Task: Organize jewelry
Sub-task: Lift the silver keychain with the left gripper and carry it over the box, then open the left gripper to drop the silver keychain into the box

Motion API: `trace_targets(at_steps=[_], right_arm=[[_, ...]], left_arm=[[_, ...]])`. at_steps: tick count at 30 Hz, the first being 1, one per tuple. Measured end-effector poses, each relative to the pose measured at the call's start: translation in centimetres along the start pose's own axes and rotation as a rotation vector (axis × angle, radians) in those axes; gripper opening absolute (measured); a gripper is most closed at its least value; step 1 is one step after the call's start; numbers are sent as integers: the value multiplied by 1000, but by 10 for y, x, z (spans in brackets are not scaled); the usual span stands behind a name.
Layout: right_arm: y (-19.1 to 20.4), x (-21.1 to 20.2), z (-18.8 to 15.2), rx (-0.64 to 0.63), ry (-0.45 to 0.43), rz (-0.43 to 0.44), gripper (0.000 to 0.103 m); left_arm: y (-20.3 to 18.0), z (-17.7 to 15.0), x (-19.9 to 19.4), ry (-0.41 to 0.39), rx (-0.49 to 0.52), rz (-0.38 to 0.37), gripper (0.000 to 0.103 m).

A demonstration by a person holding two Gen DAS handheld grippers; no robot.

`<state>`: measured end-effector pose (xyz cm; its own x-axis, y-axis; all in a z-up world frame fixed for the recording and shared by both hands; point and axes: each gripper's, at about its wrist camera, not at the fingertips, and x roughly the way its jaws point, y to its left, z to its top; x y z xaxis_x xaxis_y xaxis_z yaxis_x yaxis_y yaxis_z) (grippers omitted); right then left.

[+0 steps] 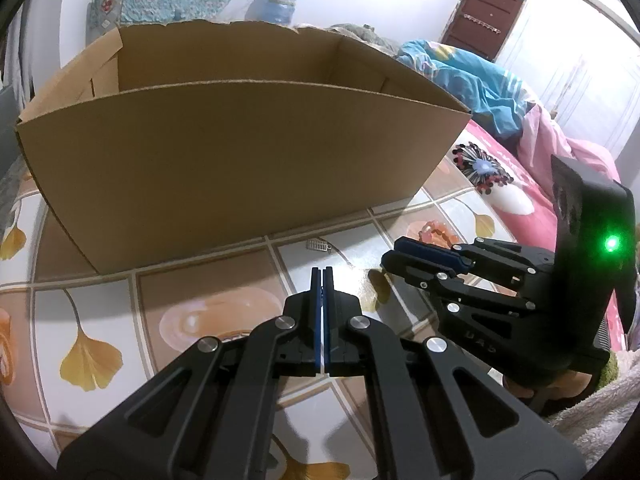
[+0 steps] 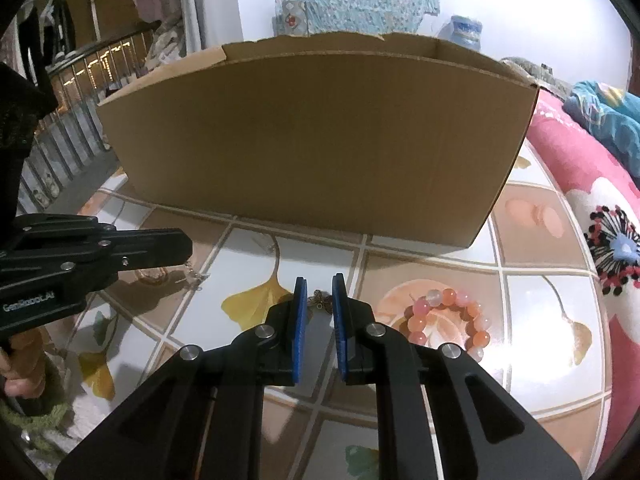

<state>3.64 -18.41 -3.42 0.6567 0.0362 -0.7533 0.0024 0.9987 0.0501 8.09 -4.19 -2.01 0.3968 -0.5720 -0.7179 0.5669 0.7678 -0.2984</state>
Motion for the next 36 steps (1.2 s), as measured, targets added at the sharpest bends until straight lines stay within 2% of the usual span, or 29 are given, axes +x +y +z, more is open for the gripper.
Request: trace_targets(at_steps=[6,11,16,19,21,24,27,28,29,31,36], right_arm=[[1,-17,2,-6,-51,1,13],[2,-44,15,-24,-132,14,13],[-8,-79,47,-38,-242,79,13],[-17,-92,74,-51,-296,119,13],[-27,-93,98,-48,-301,169,13],[-42,-74,133,-28,-222,257,13],[-56,-32,162,10,-39,353,13],[-61,-15,170,31,32,385,13],[-65,-4,174,48,68,401,13],[-71,23,184,62,152,389,13],[-64,52,188,8,210,341,13]], left_arm=[[-8,4,-16,-39,14,-8,0],[-19,21,-47,-110,42,-43,0],[-31,56,-83,-205,101,-94,0],[-33,80,-91,-222,114,-113,0],[-32,98,-87,-219,115,-106,0],[-26,119,-70,-164,85,-100,0],[-8,137,-36,-52,1,-120,0],[1,142,-18,7,-37,-150,0],[6,143,-8,32,-61,-167,0],[17,145,15,97,-102,-164,0],[25,142,46,183,-118,-125,0]])
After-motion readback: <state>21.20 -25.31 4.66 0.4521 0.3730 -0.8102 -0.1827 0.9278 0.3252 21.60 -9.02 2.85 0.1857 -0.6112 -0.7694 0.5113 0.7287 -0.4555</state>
